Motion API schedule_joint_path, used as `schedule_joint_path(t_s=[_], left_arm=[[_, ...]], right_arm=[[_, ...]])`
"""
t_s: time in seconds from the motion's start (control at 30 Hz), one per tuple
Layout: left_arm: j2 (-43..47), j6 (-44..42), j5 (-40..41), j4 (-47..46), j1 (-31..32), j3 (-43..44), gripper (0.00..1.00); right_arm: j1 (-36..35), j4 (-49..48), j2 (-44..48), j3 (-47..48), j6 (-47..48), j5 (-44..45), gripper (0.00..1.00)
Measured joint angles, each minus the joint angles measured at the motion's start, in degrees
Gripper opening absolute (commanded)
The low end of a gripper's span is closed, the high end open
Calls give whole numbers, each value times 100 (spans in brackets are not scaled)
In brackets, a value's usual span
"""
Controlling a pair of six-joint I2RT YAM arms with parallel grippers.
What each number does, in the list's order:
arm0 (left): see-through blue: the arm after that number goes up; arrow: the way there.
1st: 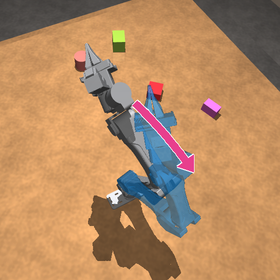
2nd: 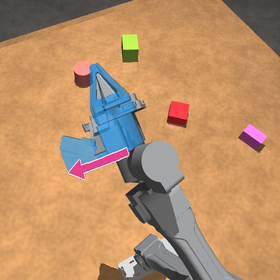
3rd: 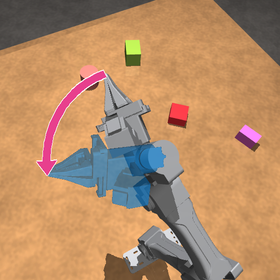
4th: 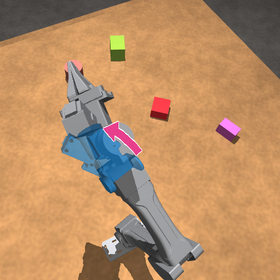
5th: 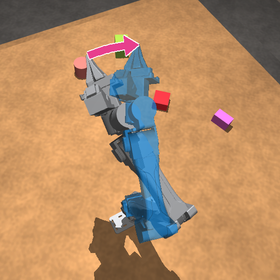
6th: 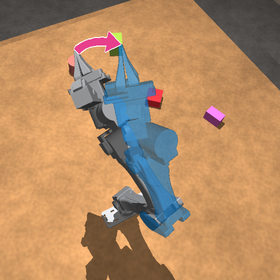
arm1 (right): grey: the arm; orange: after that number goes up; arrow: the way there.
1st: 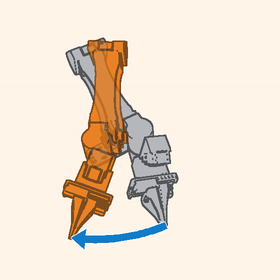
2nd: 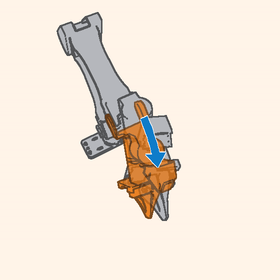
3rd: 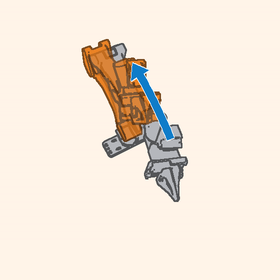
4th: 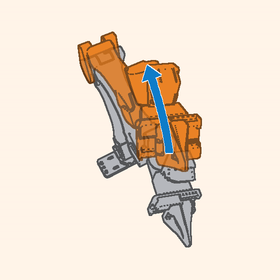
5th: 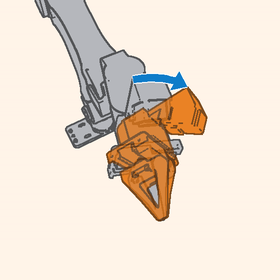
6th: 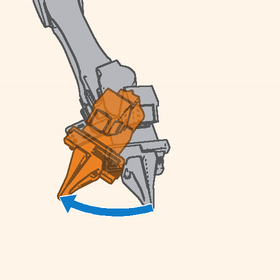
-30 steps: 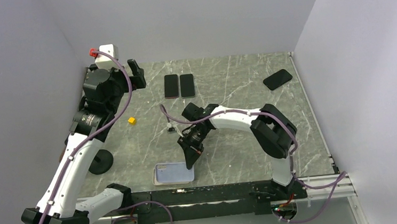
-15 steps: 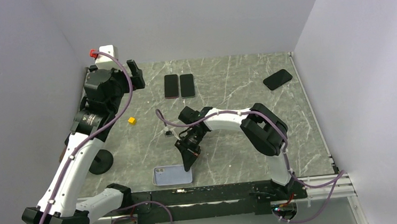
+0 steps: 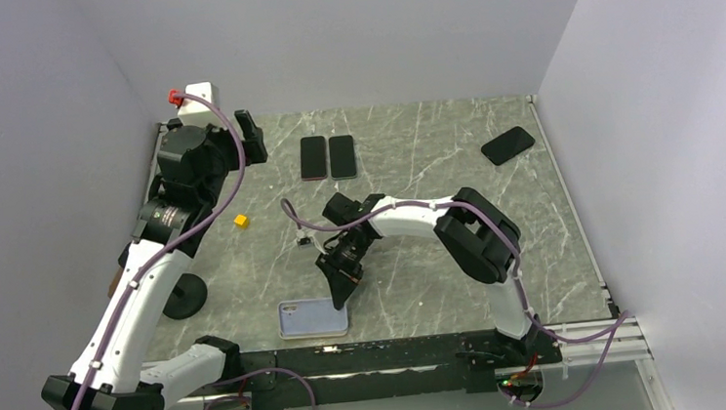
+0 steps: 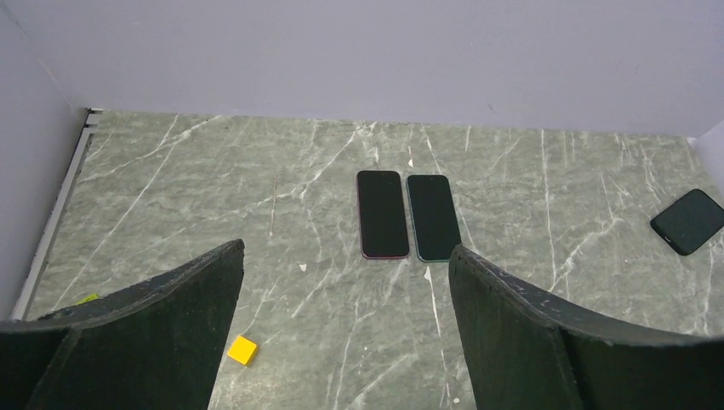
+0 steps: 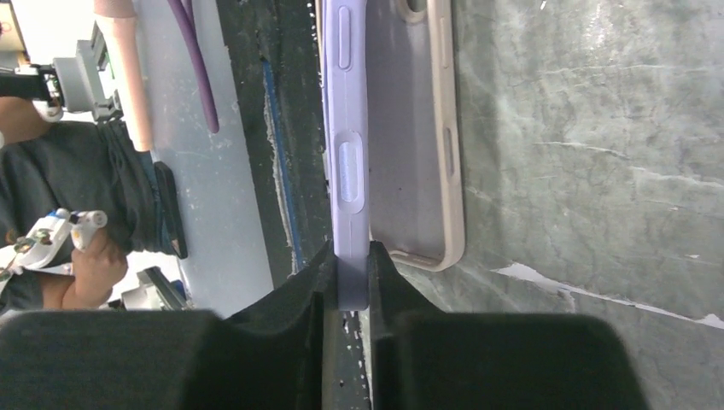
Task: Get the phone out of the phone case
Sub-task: Place the phone case at the center of the board, then pick up the phone at the corner of the board.
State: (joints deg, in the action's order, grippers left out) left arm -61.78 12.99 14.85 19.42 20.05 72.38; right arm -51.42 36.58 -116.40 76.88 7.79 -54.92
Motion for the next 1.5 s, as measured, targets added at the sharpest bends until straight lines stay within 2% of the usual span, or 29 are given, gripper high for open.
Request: schedule_joint_path(t_s=[0.13, 0.23, 0.27, 0.5, 0.6, 0.73, 0.8, 0.97, 1.1, 1.23, 1.37, 1.5], left_arm=[[-2, 0, -2, -2, 0, -2, 92], [-2, 0, -20, -4, 0, -2, 92], [-9, 0, -26, -4, 0, -2, 92], [-50, -4, -68, -7, 0, -2, 91], [-70, -4, -111, -7, 0, -2, 91], [-72, -2, -216, -31, 0, -7, 91], [-72, 0, -297, -103, 0, -39, 91], [-155, 44, -603, -243, -4, -142, 90], [-304, 151, -920, -271, -11, -175, 89], [-385, 201, -1119, -278, -11, -199, 88], [-391, 306, -1303, -302, -17, -201, 87], [-420, 380, -1478, -348, -33, -201, 87]], right_arm=[[0, -7, -11, 4, -13, 133, 59], [-2, -46, 57, -46, -146, 251, 97], [-2, -39, 114, -55, -164, 330, 99], [68, -92, 866, -90, -579, 962, 100], [341, -365, 1419, -380, -953, 1370, 100], [1344, -1088, 2190, -1137, -1921, 2339, 100], [2133, -1541, 2494, -1585, -2653, 2889, 100], [3574, -1899, 2771, -2055, -4116, 4470, 100], [4085, -1504, 2503, -1674, -5259, 6052, 100], [4627, -579, 1438, -304, -6426, 7311, 100], [5123, 28, 409, 807, -6981, 7812, 100], [5436, 310, -341, 1331, -7095, 8011, 100]])
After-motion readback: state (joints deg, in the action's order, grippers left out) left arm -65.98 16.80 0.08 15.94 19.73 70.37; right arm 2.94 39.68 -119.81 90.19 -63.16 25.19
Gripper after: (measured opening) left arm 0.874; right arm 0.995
